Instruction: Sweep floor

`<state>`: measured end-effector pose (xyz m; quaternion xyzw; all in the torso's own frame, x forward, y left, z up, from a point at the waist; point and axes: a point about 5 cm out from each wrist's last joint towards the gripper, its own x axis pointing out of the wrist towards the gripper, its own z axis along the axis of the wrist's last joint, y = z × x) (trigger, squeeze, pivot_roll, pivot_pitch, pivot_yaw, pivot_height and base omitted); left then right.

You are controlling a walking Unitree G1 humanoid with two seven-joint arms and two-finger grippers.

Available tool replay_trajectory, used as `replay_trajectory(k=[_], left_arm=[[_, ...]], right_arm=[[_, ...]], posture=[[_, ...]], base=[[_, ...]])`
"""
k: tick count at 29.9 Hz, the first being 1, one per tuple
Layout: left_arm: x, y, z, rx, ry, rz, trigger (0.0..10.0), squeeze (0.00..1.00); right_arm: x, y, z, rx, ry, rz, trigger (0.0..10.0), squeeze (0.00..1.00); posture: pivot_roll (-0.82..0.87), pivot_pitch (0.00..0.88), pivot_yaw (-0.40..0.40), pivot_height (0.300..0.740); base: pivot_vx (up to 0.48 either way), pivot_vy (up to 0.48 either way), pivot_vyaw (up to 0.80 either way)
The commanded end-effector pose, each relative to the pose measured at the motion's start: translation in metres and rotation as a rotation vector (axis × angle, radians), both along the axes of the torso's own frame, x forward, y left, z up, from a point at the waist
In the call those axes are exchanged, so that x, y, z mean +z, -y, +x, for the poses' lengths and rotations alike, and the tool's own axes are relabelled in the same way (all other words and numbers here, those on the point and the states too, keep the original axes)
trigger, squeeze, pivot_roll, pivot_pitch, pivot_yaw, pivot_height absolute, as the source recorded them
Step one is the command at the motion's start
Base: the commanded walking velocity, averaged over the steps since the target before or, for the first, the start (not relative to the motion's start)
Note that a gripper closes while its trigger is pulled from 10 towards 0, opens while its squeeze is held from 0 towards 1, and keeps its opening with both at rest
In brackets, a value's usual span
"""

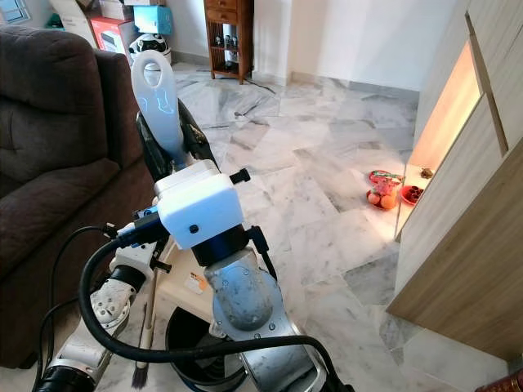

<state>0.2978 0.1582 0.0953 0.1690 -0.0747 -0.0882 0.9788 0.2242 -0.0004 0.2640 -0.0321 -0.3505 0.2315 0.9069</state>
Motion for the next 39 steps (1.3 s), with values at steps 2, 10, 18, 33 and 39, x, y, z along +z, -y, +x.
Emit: replay_trajectory(k=[2, 10, 18, 33, 39], left_arm=[[0.009, 0.002, 0.001, -0.031, 0.049, 0.038, 10.0, 0.00], [0.009, 0.002, 0.002, -0.032, 0.049, 0.040, 10.0, 0.00], [0.008, 0.004, 0.002, -0.040, 0.047, 0.036, 10.0, 0.00], [0.004, 0.003, -0.004, -0.040, 0.034, 0.020, 10.0, 0.00], [0.001, -0.001, -0.008, -0.025, 0.023, 0.006, 10.0, 0.00]], right_arm=[[0.020, 0.002, -0.013, 0.020, 0.119, 0.052, 10.0, 0.00], [0.020, 0.013, 0.001, -0.112, 0.091, 0.070, 10.0, 0.00], [0.028, 0.045, 0.030, -0.316, 0.084, 0.120, 10.0, 0.00], [-0.043, 0.155, 0.092, -0.769, -0.187, 0.051, 10.0, 0.00], [-0.091, 0.172, 0.098, -0.804, -0.357, 0.043, 10.0, 0.00]], posture=[[0.09, 0.000, 0.021, 0.740], [0.09, 0.000, 0.019, 0.740], [0.08, 0.000, 0.021, 0.740], [0.08, 0.000, 0.014, 0.740], [0.09, 0.000, 0.013, 0.740]], base=[[0.000, 0.000, 0.00], [0.000, 0.000, 0.00], [0.000, 0.000, 0.00], [0.000, 0.000, 0.00], [0.000, 0.000, 0.00]])
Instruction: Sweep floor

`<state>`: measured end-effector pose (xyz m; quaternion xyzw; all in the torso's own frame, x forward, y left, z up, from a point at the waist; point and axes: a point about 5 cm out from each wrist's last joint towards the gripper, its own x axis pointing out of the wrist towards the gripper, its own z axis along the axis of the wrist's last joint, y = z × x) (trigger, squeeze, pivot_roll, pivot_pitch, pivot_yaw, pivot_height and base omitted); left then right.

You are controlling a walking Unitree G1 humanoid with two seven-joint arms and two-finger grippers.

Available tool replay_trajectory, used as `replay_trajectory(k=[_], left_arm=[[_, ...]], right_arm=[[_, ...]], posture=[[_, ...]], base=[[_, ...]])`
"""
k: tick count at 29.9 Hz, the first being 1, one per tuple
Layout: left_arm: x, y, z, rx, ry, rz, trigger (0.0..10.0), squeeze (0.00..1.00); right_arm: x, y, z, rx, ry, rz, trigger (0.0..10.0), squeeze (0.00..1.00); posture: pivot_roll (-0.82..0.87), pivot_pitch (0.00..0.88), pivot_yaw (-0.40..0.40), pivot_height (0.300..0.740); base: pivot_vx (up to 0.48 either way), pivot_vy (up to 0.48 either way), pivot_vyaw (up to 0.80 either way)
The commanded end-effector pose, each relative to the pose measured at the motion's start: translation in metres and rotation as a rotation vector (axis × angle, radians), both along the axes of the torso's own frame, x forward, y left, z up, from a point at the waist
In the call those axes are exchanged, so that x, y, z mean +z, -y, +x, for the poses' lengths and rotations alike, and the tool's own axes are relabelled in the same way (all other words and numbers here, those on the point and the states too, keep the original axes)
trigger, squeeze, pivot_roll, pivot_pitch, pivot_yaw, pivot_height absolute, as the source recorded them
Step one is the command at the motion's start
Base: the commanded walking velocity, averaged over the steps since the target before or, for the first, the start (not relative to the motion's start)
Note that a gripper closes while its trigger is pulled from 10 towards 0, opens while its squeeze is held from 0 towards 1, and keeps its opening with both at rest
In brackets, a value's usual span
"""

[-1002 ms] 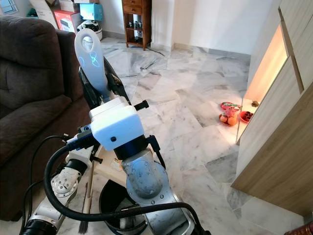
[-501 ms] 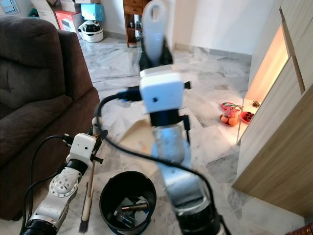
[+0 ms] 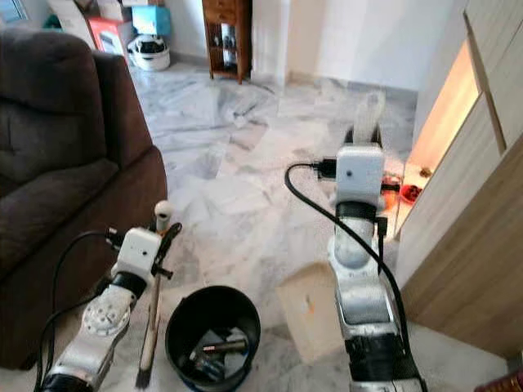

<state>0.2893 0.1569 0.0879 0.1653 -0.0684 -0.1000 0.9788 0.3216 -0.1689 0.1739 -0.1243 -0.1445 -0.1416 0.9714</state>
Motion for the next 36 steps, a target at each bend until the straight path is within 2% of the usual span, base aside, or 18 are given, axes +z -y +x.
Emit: replay_trajectory(k=[1, 3, 8, 29, 36], left_arm=[[0.009, -0.003, 0.000, -0.003, 0.040, 0.009, 10.0, 0.00], [0.009, -0.003, -0.001, 0.002, 0.037, 0.001, 10.0, 0.00], [0.007, -0.006, -0.003, 0.010, 0.025, -0.018, 10.0, 0.00], [-0.003, -0.017, -0.009, 0.065, -0.030, -0.101, 10.0, 0.00], [-0.002, -0.014, -0.009, 0.055, -0.026, -0.106, 10.0, 0.00]], right_arm=[[-0.009, 0.006, 0.001, -0.002, -0.006, 0.048, 10.0, 0.00], [-0.025, 0.009, 0.003, -0.007, -0.053, 0.058, 10.0, 0.00], [-0.043, 0.013, 0.004, -0.013, -0.106, 0.059, 10.0, 0.00], [-0.070, 0.013, 0.005, -0.003, -0.145, 0.074, 10.0, 0.00], [-0.074, 0.015, 0.005, -0.007, -0.147, 0.075, 10.0, 0.00]], posture=[[0.09, 0.000, 0.011, 0.740], [0.09, 0.000, 0.011, 0.740], [0.09, 0.000, 0.015, 0.740], [0.09, 0.000, 0.002, 0.740], [0.09, 0.000, 0.003, 0.740]], base=[[0.000, 0.000, 0.00], [0.000, 0.000, 0.00], [0.000, 0.000, 0.00], [0.000, 0.000, 0.00], [0.000, 0.000, 0.00]])
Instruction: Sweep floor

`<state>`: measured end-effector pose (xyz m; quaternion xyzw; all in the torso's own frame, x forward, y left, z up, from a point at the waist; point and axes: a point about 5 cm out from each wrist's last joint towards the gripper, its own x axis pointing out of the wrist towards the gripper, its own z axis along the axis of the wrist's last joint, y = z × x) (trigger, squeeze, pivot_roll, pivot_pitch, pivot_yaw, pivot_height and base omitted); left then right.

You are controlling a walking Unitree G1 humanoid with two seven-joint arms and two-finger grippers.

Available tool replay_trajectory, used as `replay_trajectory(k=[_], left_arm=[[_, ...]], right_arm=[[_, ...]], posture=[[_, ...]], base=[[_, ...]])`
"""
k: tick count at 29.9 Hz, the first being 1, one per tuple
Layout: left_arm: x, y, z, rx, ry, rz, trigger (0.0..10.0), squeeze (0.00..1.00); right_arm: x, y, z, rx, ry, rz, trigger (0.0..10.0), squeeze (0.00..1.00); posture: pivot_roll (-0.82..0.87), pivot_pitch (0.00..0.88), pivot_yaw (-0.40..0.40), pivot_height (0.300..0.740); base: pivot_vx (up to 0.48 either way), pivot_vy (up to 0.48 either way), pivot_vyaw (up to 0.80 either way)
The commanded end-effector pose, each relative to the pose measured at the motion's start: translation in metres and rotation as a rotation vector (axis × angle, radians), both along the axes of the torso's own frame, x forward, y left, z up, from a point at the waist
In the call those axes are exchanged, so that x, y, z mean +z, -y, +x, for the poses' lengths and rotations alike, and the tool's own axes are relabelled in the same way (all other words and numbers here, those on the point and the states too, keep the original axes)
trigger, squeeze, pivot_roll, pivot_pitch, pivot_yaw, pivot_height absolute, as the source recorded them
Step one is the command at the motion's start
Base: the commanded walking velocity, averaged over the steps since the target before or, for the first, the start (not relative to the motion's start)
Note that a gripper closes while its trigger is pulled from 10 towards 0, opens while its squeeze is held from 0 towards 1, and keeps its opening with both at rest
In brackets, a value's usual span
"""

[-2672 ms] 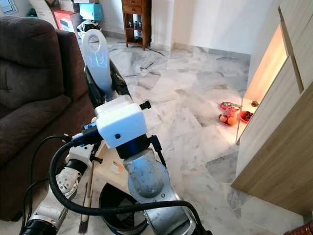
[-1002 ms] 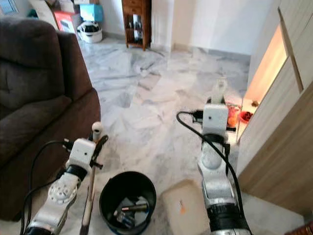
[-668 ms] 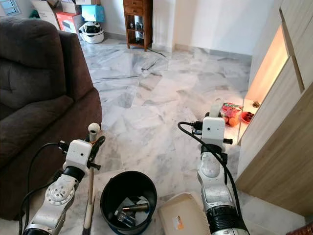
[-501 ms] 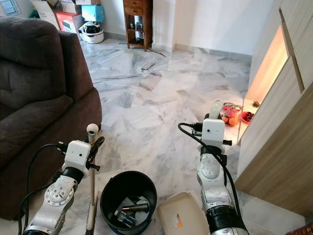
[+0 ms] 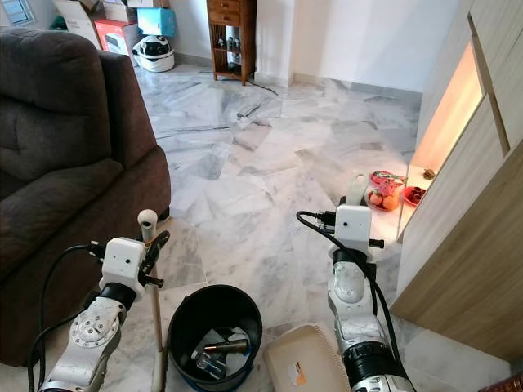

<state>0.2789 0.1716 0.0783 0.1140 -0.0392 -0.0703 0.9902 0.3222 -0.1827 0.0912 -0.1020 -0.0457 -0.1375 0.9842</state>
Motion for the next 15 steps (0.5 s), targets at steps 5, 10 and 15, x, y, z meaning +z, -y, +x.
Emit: replay_trajectory(k=[5, 10, 15], left_arm=[[0.0081, 0.0018, 0.0016, -0.007, 0.037, -0.003, 10.0, 0.00], [0.0096, 0.0029, 0.0029, -0.003, 0.044, -0.005, 10.0, 0.00], [0.0073, 0.0026, 0.0013, -0.007, 0.037, -0.006, 10.0, 0.00]], right_arm=[[0.0044, 0.0010, 0.0037, 0.002, 0.028, 0.005, 10.0, 0.00], [0.0023, 0.0020, 0.0047, 0.010, 0.017, -0.001, 10.0, 0.00], [0.0028, 0.0031, 0.0041, 0.014, 0.021, -0.006, 10.0, 0.00]], posture=[[0.09, 0.000, -0.003, 0.740], [0.09, 0.000, -0.012, 0.740], [0.06, 0.000, -0.003, 0.740]], base=[[0.000, 0.000, 0.00], [0.000, 0.000, 0.00], [-0.049, 0.000, 0.00]])
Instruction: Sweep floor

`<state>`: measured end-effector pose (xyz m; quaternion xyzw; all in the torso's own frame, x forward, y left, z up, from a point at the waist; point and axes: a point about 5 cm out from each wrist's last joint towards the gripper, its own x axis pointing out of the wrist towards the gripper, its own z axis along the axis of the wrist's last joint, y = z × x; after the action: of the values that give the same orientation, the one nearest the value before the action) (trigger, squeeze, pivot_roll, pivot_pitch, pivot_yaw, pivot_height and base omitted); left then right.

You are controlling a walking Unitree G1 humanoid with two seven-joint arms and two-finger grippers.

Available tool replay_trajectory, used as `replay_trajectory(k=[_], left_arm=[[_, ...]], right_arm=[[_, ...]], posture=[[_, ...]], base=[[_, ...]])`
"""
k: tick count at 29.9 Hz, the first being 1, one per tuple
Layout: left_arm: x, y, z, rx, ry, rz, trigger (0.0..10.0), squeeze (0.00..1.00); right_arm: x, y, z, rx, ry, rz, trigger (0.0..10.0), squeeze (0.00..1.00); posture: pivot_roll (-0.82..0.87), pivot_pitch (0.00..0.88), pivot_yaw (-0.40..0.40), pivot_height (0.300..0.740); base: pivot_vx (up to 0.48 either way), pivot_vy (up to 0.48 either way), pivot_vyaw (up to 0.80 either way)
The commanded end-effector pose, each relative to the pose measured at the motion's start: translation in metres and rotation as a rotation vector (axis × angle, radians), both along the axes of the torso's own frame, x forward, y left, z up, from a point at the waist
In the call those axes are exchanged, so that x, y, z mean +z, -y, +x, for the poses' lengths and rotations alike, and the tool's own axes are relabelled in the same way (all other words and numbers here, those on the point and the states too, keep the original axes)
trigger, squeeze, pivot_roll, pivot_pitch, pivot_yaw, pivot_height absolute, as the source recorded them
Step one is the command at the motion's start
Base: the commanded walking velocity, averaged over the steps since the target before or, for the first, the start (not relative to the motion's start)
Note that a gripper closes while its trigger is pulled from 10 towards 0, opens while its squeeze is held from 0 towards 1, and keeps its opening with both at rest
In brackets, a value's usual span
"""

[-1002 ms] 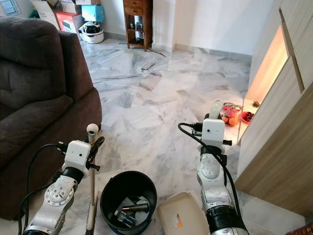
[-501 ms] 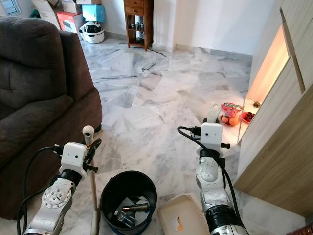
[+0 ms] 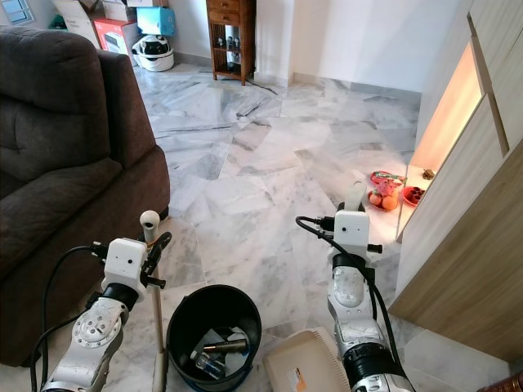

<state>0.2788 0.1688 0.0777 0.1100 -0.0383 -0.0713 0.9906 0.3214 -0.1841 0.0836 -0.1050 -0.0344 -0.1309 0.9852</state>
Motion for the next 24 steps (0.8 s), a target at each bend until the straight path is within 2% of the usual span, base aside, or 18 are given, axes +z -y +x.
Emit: replay_trajectory(k=[1, 24], left_arm=[[0.0077, -0.0003, 0.0012, -0.006, 0.039, 0.001, 10.0, 0.00], [0.0074, 0.0040, 0.0008, -0.027, 0.040, 0.009, 10.0, 0.00]], right_arm=[[0.0101, 0.0017, 0.0045, 0.003, 0.045, -0.002, 10.0, 0.00], [0.0039, 0.0031, 0.0020, 0.006, 0.024, -0.006, 10.0, 0.00]], posture=[[0.05, 0.000, 0.003, 0.740], [0.05, 0.000, 0.011, 0.740]], base=[[-0.259, 0.000, 0.00], [-0.322, 0.000, 0.00]])
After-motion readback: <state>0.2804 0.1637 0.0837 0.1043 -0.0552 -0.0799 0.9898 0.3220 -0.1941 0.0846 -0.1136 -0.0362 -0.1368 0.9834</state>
